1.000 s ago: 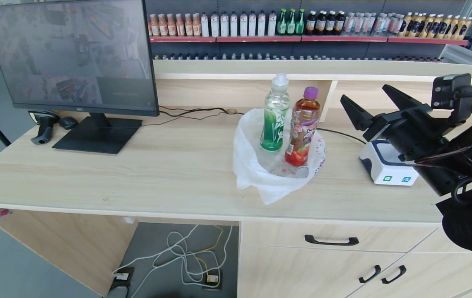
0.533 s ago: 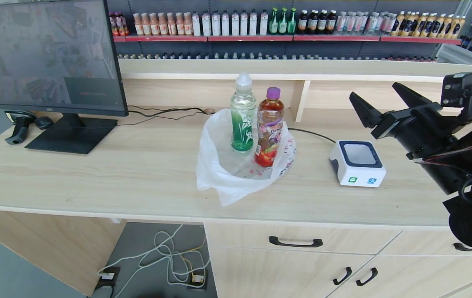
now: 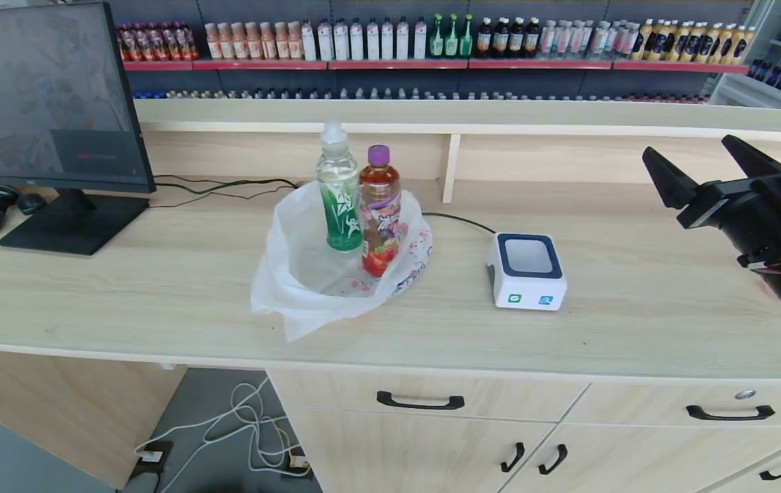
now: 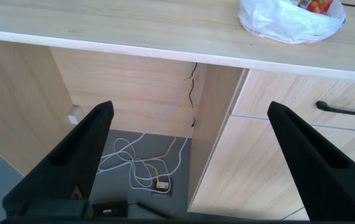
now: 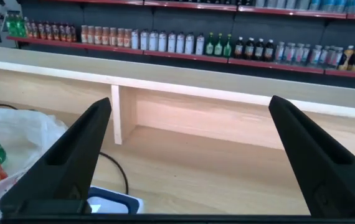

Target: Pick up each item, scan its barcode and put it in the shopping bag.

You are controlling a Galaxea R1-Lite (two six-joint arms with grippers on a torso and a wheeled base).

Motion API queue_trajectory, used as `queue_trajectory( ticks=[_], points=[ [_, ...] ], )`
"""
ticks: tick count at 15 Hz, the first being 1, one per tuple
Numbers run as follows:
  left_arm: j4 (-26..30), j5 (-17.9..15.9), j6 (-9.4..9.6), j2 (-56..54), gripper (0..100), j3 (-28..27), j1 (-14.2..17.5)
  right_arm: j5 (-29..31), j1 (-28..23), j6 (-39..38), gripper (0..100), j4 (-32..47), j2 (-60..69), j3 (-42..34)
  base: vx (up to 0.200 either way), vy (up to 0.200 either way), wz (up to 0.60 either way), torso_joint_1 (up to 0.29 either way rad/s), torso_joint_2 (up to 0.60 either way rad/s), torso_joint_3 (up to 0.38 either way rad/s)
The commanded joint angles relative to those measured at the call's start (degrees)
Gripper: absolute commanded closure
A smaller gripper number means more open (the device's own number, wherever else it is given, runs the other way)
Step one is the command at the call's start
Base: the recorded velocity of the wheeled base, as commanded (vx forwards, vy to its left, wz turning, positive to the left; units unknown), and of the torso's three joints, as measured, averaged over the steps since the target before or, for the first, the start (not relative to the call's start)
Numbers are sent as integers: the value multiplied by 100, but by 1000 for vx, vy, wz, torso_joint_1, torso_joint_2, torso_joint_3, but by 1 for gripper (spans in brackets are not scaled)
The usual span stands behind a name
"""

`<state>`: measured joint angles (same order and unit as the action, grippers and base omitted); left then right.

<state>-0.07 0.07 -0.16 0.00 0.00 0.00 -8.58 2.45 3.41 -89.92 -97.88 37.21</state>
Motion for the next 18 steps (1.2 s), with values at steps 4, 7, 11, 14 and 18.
queue_trajectory(
  ticks=[4,7,11,14,18],
  points=[
    [-1,1,7,9,0,0,0,6,89,344,0,-8,454,-161,0,-200,0,-2,5,5],
    [7,1,7,9,0,0,0,-3,-245,335,0,-8,691,-284,0,-200,0,-2,5,2],
    [-1,1,7,9,0,0,0,6,-368,335,0,-8,814,-310,0,-200,0,1,1,1],
    [-1,1,7,9,0,0,0,6,-834,309,0,-8,682,-477,0,-200,0,1,1,2],
    [-1,1,7,9,0,0,0,-3,-447,160,0,-8,577,-820,0,-200,0,4,2,2]
  ],
)
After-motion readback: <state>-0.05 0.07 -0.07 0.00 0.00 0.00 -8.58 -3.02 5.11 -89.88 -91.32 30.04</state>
